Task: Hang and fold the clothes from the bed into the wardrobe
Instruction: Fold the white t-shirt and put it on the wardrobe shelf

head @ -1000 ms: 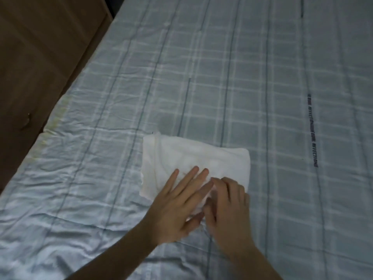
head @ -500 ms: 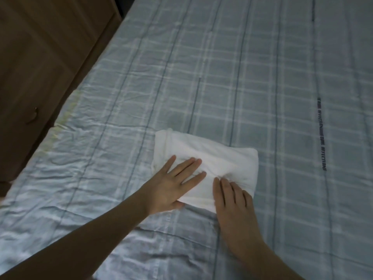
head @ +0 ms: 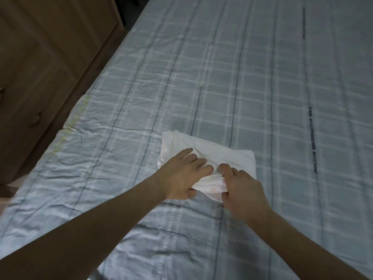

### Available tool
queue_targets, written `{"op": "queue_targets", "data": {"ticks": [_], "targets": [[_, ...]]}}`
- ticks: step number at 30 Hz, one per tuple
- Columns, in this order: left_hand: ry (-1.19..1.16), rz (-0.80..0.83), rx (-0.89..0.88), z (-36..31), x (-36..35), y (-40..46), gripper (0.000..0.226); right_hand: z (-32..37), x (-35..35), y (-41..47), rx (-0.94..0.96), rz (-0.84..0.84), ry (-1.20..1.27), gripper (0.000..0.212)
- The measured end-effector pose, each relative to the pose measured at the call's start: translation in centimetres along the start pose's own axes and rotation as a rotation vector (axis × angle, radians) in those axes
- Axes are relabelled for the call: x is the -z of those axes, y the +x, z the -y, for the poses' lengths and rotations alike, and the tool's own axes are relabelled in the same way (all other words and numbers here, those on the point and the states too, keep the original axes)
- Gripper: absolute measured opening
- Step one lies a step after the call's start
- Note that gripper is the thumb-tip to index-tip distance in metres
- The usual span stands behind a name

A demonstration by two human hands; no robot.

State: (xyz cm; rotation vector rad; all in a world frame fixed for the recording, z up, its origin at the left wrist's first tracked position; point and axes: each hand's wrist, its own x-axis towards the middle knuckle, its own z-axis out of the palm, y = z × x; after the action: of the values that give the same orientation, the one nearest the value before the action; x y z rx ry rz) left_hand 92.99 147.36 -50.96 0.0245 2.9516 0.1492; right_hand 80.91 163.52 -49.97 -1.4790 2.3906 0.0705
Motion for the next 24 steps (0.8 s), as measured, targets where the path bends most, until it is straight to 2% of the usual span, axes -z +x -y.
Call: {"op": "queue_targets", "data": {"ticks": [2, 5, 9, 11, 14, 16, 21, 24], "targets": [[0.048, -0.032, 0.055, -1.3, -0.7, -1.1, 0.086, -0.3, 1.4, 0.5, -0.004, 0.009, 0.082, 0.051], [0.049, -0.002, 0.186, -2.6, -1.1, -2.7, 0.119, -0.8, 3.9, 0.8, -0.014, 0.047, 0.143, 0.049], [0.023, 0.044, 0.278, -1.7, 0.0, -2.9, 0.135, -0.4, 6.1, 0.3, 0.073, 0.110, 0.130, 0.051], [0.017, 0.082, 0.276, -1.3, 1.5, -2.4, 0.124, -0.3, 6.6, 0.1, 0.078, 0.125, 0.128, 0.050], [-0.043, 0.143, 0.248, -1.4, 4.7, -1.6, 0.085, -1.0, 7.3, -0.2, 0.063, 0.141, 0.100, 0.046], [-0.130, 0.163, 0.270, -1.6, 6.9, -1.2, 0.070, -1.6, 8.0, -0.8, 0.089, 0.139, 0.068, 0.046], [-0.266, 0.268, 0.277, -1.4, 13.1, -1.1, 0.067, -3.7, 11.8, -2.9, 0.214, 0.081, 0.099, 0.060], [-0.380, 0.254, 0.287, -1.7, 17.3, -2.0, 0.066, -4.3, 15.5, -4.7, 0.336, 0.060, 0.175, 0.066]]}}
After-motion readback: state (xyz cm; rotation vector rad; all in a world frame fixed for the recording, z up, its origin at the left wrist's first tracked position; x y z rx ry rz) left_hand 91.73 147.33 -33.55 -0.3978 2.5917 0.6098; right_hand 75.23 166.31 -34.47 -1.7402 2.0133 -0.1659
